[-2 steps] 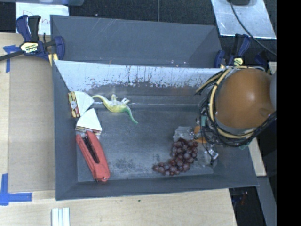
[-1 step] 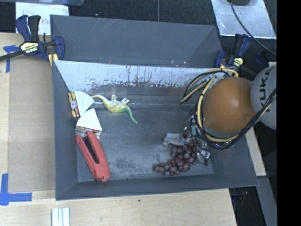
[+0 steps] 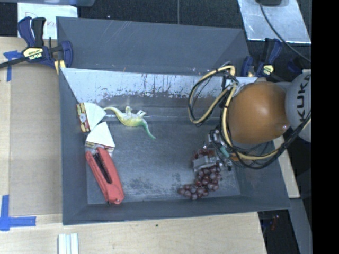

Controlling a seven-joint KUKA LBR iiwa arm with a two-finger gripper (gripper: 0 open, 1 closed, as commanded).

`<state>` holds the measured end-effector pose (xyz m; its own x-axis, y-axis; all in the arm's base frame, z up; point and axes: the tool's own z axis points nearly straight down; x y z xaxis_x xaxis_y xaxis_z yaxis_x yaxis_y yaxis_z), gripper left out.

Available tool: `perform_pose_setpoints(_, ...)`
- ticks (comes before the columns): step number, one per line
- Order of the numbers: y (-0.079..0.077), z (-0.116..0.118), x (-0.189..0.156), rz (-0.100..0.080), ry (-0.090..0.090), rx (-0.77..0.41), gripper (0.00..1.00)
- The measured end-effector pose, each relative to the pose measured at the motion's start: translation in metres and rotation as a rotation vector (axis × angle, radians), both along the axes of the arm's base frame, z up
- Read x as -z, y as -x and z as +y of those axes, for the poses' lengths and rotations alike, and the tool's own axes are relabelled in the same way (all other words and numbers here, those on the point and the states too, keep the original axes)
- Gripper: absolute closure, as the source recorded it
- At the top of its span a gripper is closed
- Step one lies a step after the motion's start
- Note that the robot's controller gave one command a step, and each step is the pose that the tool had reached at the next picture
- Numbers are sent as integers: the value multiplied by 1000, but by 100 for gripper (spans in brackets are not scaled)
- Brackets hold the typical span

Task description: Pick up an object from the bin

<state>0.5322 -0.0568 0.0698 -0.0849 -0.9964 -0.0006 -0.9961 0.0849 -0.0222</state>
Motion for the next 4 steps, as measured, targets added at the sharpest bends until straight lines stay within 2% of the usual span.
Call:
perform_pose_setpoints(1,0,0,-1,0,0,1,100)
perform_pose_setpoints(2,3,1,-31,11,-2,-1,100)
perform_pose_setpoints(4,0,0,-97,0,-1,0,100)
